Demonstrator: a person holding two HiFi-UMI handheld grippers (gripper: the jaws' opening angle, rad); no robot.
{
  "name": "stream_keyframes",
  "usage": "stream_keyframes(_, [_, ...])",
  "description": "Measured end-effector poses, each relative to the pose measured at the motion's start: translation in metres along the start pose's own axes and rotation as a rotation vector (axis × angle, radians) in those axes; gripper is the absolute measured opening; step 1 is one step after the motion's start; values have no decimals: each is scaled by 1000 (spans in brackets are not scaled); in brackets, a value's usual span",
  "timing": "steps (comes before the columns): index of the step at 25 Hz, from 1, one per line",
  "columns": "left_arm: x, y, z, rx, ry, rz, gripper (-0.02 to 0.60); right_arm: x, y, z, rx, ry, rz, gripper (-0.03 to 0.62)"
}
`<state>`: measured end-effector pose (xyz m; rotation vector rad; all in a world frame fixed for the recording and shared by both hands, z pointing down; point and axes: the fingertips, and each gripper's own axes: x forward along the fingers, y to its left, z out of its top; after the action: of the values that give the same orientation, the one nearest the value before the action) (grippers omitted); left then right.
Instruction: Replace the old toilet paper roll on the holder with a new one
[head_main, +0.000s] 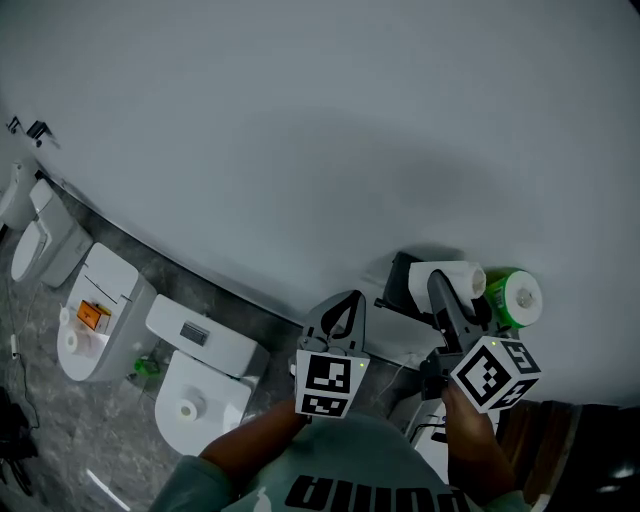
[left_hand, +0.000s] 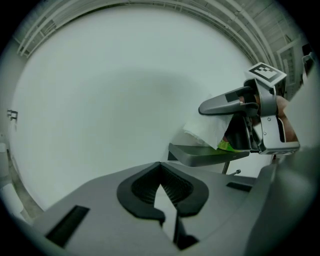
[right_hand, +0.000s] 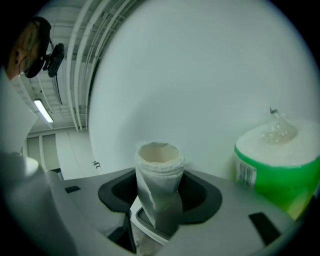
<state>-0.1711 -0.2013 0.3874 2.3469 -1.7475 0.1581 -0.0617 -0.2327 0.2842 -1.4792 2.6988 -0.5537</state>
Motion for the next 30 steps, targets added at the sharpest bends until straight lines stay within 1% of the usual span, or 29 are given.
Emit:
stream_keyframes(6, [11,6,1,-8,6,-18,6,19,-8,-10,-90,113,-63,232])
stream_keyframes(13, [17,13,-5,-24,18,-33,6,30,-8,-20,-136,195,-99,233])
stream_keyframes(17, [18,13,-6,-31,23,-38,6,35,-7,-20,-172,217,-107,233])
stream_keyframes(21, [17,14,-5,-33,25,-42,6,40,-3,-21,-205,236,-96,233])
stream_keyframes(25, [14,13,-7,-35,26,-44,6,39,0,-28,-197,258,-77,235])
stream_keyframes(30, [9,11,-8,-30,25,-49,6,34,0,-27,-185,242,-91,275])
